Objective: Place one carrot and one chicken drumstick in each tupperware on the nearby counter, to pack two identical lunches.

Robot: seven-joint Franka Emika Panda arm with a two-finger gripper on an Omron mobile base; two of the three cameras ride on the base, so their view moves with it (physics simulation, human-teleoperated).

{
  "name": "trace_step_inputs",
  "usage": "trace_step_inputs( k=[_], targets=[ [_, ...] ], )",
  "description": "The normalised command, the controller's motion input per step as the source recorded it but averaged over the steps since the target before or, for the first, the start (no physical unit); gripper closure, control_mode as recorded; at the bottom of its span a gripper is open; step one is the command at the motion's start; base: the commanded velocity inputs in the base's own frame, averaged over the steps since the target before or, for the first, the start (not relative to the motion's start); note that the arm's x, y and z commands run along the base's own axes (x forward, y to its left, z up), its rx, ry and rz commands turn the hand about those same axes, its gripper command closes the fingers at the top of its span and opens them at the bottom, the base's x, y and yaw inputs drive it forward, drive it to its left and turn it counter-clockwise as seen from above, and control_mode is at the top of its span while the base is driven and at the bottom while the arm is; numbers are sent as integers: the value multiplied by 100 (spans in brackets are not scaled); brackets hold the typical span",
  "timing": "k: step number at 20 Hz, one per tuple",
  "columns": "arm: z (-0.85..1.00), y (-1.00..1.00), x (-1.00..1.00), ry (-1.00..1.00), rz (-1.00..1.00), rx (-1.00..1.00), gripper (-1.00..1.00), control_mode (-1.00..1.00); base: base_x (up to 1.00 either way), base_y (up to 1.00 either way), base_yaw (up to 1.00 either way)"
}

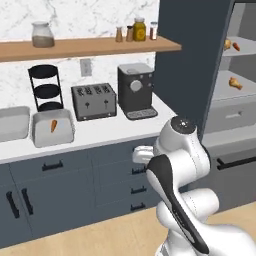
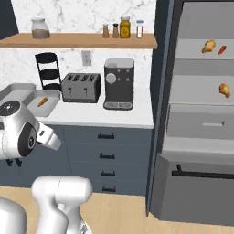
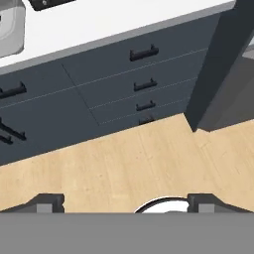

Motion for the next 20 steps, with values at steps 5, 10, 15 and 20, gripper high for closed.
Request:
trace_step_inputs(
  k=[5, 10, 15, 20],
  targets=[
    [0, 0, 0, 0, 0, 0, -100, 100, 44, -100, -16],
    [0, 0, 0, 0, 0, 0, -100, 100, 89, -100, -4],
    [0, 0, 0, 0, 0, 0, -100, 100, 76, -100, -1],
    [0, 0, 0, 0, 0, 0, -100, 100, 58, -100, -1]
  ],
)
